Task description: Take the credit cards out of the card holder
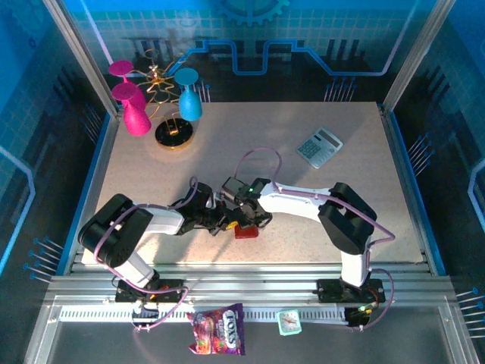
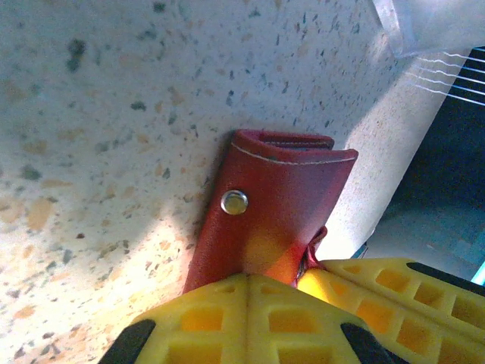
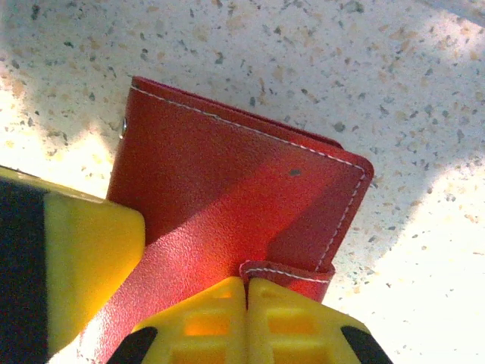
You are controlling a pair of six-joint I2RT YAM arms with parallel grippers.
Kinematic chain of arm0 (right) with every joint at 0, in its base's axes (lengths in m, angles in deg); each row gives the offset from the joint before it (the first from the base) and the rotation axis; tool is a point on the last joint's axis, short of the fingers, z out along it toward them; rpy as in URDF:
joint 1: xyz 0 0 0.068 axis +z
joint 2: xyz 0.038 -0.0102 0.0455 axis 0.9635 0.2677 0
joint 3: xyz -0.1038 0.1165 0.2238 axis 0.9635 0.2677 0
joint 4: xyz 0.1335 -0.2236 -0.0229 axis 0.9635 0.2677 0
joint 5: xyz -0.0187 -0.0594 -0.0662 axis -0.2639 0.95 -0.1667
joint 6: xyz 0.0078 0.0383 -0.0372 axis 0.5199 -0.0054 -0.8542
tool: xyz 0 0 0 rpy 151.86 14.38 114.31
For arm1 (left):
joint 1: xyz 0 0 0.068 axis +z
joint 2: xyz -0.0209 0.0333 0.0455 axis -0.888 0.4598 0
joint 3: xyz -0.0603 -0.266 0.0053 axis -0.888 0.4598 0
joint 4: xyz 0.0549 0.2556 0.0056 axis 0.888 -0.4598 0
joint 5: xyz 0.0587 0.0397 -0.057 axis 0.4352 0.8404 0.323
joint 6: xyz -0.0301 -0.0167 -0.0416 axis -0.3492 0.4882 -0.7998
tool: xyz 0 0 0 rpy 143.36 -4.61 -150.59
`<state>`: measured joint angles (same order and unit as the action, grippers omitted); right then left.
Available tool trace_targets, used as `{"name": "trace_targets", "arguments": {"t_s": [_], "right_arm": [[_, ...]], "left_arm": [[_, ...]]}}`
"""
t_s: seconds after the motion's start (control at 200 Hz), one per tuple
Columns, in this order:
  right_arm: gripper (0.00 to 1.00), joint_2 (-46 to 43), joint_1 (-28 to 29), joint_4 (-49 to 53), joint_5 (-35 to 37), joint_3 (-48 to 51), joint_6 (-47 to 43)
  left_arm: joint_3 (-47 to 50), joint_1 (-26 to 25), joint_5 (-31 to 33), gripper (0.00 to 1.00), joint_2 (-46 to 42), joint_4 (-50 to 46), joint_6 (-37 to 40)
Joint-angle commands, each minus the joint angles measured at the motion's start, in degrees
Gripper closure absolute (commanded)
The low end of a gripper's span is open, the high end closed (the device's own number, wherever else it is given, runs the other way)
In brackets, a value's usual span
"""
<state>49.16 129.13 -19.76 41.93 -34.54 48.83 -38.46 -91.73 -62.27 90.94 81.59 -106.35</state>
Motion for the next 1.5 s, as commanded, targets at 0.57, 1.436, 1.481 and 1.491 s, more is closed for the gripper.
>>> {"name": "trace_targets", "arguments": {"t_s": [0.57,1.436,1.481,1.491], "right_arm": [[0.83,-15.2,-13.2,-21.2,-16.8,22.3,6.4],[0.86,-12.9,-15.4,-27.5,-21.0,25.2,7.8],[0.88,-13.7,-15.4,-26.9,-20.6,25.1,7.7],[0.89,-13.8,-15.3,-26.9,-20.5,25.0,7.7]], "left_arm": [[-1.0,-0.4,3.3,1.0,1.6,-10.9,1.6],[-7.0,-0.4,4.2,0.96,-3.9,-19.9,5.0],[-7.5,-0.4,4.5,0.95,-4.7,-20.6,5.3],[-7.6,-0.4,4.7,0.95,-5.0,-20.8,5.4]]}}
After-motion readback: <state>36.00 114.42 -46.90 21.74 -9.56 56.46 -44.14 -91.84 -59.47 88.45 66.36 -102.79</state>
